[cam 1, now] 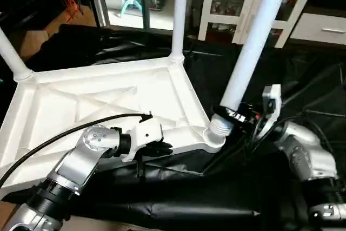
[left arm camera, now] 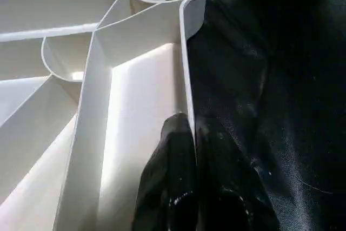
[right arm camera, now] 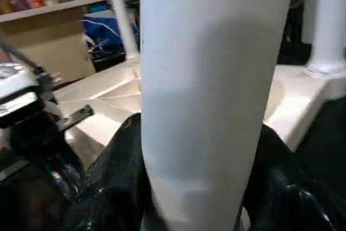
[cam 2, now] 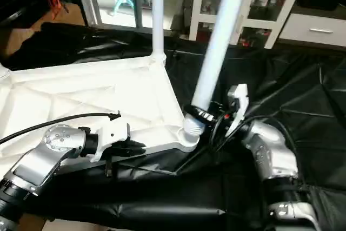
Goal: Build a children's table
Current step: Insert table leg to table base
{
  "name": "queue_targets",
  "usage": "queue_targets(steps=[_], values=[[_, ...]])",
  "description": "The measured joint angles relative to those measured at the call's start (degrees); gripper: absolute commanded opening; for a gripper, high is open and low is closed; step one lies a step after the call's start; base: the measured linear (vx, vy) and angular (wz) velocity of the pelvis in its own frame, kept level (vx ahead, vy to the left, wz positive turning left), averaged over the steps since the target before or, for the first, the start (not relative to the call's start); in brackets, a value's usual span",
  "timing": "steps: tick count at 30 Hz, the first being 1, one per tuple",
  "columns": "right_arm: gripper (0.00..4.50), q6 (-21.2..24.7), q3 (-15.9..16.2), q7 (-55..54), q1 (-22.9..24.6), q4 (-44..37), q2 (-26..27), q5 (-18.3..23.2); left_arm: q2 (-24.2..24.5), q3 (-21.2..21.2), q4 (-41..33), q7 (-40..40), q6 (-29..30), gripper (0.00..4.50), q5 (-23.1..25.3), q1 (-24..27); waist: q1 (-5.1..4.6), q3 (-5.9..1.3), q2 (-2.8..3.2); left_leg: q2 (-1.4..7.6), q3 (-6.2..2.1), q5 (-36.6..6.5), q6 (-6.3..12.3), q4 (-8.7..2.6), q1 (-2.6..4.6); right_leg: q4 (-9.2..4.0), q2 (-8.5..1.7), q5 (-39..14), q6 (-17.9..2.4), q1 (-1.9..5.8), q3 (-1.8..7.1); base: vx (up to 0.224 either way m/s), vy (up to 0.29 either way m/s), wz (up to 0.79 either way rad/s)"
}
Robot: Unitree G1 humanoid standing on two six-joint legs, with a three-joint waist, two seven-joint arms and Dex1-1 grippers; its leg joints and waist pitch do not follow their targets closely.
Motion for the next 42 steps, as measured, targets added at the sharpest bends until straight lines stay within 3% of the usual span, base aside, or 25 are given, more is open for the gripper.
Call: queue_targets(steps=[8, 20, 31, 38, 42], values=[[1.88, -0.17, 1.88, 2.48, 2.74, -1.87, -0.96, -1.40, -0.49, -0.14, 0.30, 0.63, -1.60, 0.00, 1.06, -0.01, 0.28, 0.02, 0.03, 0.00, -0.12, 0.01, -0.01, 0.01, -0.02, 0.01, 0.04, 0.00, 0.01, 0.04, -0.01, 0.000, 0.000, 0.00], [1.88, -6.06, 2.46, 2.13, 4.33, -1.15, -1.14, -4.42, -1.55, -0.07, 2.43, 2.20, -3.03, 0.00, 1.53, -0.43, 0.08, 0.11, 0.35, 0.00, -0.26, 0.08, -0.13, 0.48, 0.08, 0.39, 0.02, 0.01, 0.01, 0.20, 0.02, 0.000, 0.000, 0.00], [1.88, -5.46, 1.08, -0.64, -2.64, 6.40, 3.34, -3.29, -1.19, 0.04, 2.43, 1.59, -3.03, 0.00, 1.21, -0.49, -0.12, 0.19, 0.56, -0.01, -0.32, 0.08, -0.12, 0.53, 0.04, 0.48, 0.03, 0.01, 0.01, 0.18, 0.02, 0.000, 0.000, 0.00], [1.88, -9.65, 1.75, 0.71, -2.85, 9.24, 3.21, -5.73, -1.17, 0.02, 2.41, 1.24, -3.04, 0.00, 1.15, -0.54, -0.05, 0.21, 0.59, -0.01, -0.36, 0.07, -0.12, 0.53, 0.01, 0.49, 0.03, 0.01, 0.01, 0.18, -0.01, 0.000, 0.000, 0.00], [1.88, -9.77, 1.84, 0.81, -2.09, 8.43, 3.21, -5.65, -1.10, 0.03, 2.42, 1.28, -3.03, 0.00, 1.19, -0.55, -0.13, 0.21, 0.60, -0.01, -0.37, 0.07, -0.12, 0.55, 0.01, 0.49, 0.03, 0.01, 0.01, 0.19, 0.00, 0.000, 0.000, 0.00]])
